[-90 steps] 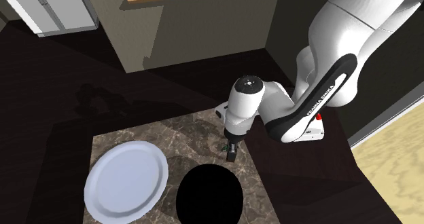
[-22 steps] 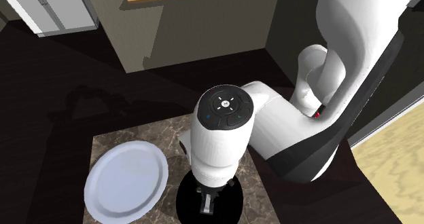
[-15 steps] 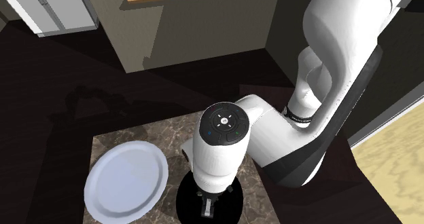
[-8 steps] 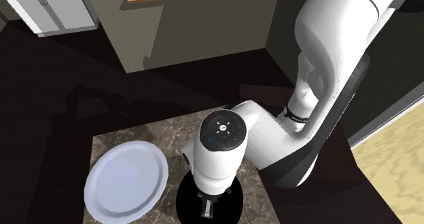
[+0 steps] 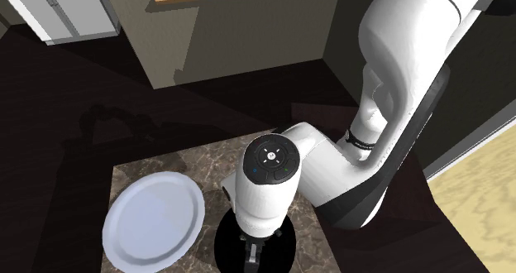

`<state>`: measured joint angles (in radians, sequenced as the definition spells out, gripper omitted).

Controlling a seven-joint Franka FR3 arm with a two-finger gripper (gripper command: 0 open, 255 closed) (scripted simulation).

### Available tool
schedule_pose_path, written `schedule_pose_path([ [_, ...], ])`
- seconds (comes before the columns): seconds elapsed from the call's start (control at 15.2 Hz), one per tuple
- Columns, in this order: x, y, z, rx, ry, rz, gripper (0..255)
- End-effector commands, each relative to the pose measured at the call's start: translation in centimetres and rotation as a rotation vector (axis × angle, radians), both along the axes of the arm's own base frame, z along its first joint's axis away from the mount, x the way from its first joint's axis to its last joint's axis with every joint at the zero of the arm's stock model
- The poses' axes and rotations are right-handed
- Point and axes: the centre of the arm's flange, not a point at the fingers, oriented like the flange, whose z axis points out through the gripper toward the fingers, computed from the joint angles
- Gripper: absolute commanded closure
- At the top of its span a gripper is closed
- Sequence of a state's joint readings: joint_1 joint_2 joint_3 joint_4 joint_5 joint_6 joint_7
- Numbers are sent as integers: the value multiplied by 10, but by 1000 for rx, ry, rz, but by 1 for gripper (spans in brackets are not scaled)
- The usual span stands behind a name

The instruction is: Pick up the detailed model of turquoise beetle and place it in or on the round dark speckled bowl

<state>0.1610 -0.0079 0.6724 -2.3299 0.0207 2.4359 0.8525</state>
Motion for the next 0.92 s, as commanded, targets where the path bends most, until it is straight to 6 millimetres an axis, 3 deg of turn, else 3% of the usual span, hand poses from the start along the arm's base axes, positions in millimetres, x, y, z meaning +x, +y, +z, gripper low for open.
schedule_pose_path([
  [0.0,0,0,0,0,0,0,0],
  [0.07,0,0,0,0,0,0,0],
  [0.33,-3,-4,50,0,0,0,0],
  [0.86,-3,-4,50,0,0,0,0],
])
